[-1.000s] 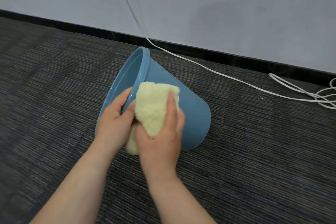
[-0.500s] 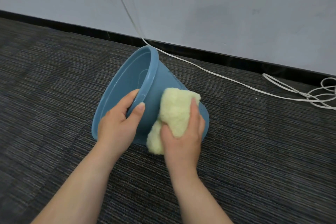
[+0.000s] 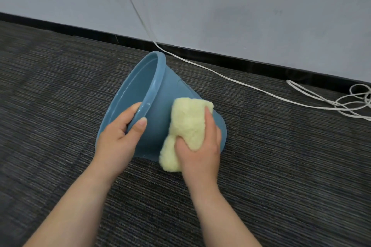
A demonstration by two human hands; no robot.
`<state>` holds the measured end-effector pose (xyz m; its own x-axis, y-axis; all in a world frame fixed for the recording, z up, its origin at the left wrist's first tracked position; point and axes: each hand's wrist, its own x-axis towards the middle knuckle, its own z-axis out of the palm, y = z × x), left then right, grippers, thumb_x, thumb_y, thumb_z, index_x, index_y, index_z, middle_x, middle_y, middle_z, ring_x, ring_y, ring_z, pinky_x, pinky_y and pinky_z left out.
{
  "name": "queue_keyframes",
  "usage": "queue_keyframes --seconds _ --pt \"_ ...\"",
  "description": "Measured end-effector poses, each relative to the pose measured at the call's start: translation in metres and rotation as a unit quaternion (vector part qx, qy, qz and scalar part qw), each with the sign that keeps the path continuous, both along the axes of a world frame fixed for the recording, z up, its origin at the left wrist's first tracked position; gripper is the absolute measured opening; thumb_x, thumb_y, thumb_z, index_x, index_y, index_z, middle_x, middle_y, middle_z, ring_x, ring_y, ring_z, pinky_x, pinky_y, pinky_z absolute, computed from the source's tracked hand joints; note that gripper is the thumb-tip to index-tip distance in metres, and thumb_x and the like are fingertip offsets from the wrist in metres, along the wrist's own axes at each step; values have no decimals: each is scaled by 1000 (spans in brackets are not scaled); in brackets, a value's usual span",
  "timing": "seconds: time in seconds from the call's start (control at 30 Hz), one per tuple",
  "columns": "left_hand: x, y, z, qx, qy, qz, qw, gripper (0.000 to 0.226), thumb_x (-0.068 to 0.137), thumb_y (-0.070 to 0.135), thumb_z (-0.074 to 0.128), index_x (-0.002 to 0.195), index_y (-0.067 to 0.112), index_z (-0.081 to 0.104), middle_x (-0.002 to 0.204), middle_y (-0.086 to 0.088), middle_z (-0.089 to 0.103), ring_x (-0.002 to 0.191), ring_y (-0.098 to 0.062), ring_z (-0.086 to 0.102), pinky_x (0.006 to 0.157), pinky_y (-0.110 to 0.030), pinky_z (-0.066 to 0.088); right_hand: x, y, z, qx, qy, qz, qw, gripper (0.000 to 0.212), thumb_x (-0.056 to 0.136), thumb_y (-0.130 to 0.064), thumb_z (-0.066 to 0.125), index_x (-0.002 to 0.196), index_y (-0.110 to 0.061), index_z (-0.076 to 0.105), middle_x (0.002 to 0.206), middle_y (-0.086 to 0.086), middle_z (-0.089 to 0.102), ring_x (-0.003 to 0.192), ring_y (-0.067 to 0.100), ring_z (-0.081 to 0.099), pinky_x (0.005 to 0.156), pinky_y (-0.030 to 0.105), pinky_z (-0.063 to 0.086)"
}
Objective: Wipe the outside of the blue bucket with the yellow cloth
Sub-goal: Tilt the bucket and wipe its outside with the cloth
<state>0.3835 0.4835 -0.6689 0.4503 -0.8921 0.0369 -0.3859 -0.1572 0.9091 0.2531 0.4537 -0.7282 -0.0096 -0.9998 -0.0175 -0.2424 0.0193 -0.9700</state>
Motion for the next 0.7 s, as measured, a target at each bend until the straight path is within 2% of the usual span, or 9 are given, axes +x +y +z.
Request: queue_keyframes --seconds 0.1,0.17,0.23,0.3,0.37,0.47,0.57,0.63,0.7 --pt "0 1 0 -7 7 -7 1000 40 85 15 51 89 55 46 97 31 51 81 30 47 72 1 39 -8 -3 -3 16 18 6 1000 78 58 -40 54 114 -71 10 110 -25 32 85 -11 36 61 5 34" --pt "2 2 1 -11 13 -19 1000 40 86 14 51 90 53 48 97 33 52 83 30 48 68 6 36 -29 -14 -20 55 31 -44 997 78 67 -24 62 128 -52 22 122 -6 40 95 9 43 68 17 33" --pt "3 4 0 -10 16 -31 999 42 86 14 50 89 56 49 90 41 55 85 29 48 67 7 35 -49 -25 -33 117 15 -105 987 68 73 -12 60 133 -29 32 131 9 44 105 22 47 76 19 29" --pt "2 4 0 -3 5 -40 999 41 86 16 51 90 57 49 89 43 56 86 29 47 69 7 34 -55 -27 -34 149 14 -123 981 66 75 -12 58 133 -27 32 133 10 43 107 24 47 78 22 29" --pt "1 2 -1 1 -3 -40 999 38 86 19 51 92 56 48 97 38 52 86 30 47 69 8 34 -42 -22 -24 123 29 -115 985 70 73 -15 61 133 -31 30 131 7 41 103 22 47 76 20 29" --pt "2 1 -1 -17 3 -16 1000 41 86 16 51 88 56 47 96 34 50 81 31 47 64 8 34 -7 -2 0 8 28 -30 999 79 63 -34 60 127 -55 19 115 -17 32 88 -5 35 65 5 31" --pt "4 3 -1 -19 12 -17 1000 42 86 13 51 87 55 48 96 32 52 80 29 49 66 6 36 4 6 7 -23 30 38 999 76 57 -45 52 116 -70 10 105 -29 24 83 -13 32 63 5 31" --pt "8 5 -1 -9 11 -15 1000 41 86 13 50 89 54 49 99 30 52 82 29 49 67 6 37 -10 -4 -2 19 10 16 1000 80 65 -29 61 122 -62 16 114 -18 33 79 -12 36 60 8 32" --pt "14 8 1 3 12 -12 1000 40 86 12 50 90 52 51 101 27 55 83 26 51 70 2 40 -32 -17 -15 82 -37 -46 995 74 70 -10 63 131 -36 30 123 -1 44 97 2 45 79 13 33"
